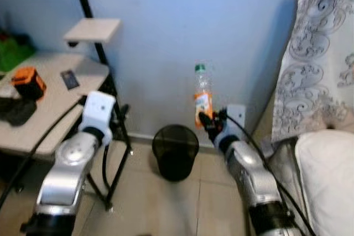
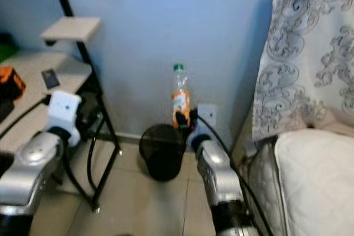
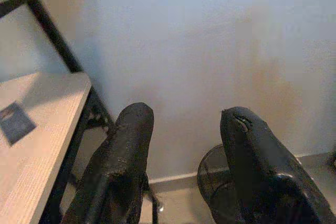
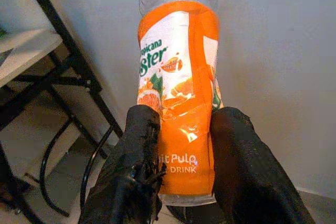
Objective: Clean up the room
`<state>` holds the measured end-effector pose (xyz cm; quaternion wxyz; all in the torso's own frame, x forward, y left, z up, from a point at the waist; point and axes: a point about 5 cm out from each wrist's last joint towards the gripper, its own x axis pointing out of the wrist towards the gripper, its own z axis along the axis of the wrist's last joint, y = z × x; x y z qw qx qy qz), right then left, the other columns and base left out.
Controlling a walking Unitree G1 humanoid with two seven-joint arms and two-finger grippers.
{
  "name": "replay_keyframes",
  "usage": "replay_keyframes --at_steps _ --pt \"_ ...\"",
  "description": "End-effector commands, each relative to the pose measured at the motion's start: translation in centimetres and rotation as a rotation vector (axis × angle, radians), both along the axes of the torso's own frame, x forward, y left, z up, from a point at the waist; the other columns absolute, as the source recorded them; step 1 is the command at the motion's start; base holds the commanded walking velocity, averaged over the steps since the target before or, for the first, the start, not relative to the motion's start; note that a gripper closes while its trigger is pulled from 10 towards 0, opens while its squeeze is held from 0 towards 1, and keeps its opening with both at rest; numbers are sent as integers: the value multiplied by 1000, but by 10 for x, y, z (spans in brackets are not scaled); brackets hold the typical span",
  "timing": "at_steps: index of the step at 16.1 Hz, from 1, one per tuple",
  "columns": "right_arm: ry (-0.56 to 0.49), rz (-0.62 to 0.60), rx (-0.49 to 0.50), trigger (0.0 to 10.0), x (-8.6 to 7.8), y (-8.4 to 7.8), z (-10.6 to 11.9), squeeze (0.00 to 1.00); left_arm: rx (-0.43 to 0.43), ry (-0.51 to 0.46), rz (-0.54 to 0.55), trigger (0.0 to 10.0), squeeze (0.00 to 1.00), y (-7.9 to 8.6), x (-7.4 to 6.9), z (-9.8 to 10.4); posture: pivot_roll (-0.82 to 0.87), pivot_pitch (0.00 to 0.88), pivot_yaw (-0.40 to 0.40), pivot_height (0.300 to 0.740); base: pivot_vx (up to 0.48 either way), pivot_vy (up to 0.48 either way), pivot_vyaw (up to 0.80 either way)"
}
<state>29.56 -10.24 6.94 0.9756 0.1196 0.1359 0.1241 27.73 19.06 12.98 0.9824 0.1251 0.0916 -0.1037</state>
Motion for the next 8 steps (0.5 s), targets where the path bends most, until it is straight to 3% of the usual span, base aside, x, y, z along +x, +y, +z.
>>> replay_keyframes --at_steps 1,8 --pt "-4 -31 -20 10000 2 -11 0 0 7 -2 -21 10000 0 -5 -1 1 14 0 38 740 337 0 0" --pt "0 -3 -44 10000 1 -12 -2 0 8 5 -43 10000 0 -5 -4 0 24 0 25 740 339 0 0"
